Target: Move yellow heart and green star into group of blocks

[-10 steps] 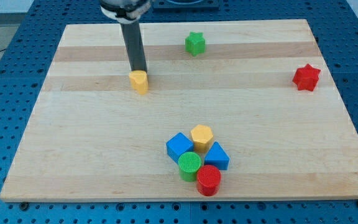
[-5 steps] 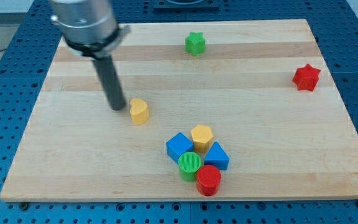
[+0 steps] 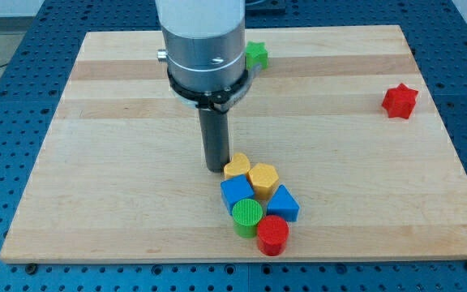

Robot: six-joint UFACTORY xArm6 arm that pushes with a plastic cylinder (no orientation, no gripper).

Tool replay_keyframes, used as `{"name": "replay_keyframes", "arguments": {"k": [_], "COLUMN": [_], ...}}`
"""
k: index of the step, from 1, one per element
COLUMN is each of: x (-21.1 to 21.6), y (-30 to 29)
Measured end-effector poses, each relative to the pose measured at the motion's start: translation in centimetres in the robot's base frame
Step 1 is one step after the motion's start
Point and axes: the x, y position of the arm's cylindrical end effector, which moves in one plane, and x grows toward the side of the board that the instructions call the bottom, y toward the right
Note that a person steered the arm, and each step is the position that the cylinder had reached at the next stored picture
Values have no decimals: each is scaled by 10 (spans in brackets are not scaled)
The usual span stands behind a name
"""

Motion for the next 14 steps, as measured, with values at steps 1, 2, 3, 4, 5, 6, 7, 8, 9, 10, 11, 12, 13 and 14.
{"name": "replay_keyframes", "arguments": {"k": [1,2,3,4,5,6,7,8,9,10,11,12,13,14], "x": [-67,-146,-239,-277,-244,-229,-210,-188,-160,-118,-114,-127,-127,-105], "y": [-12,-51,-51,14,44,75,82,82,82,88,97,102,121,130]}}
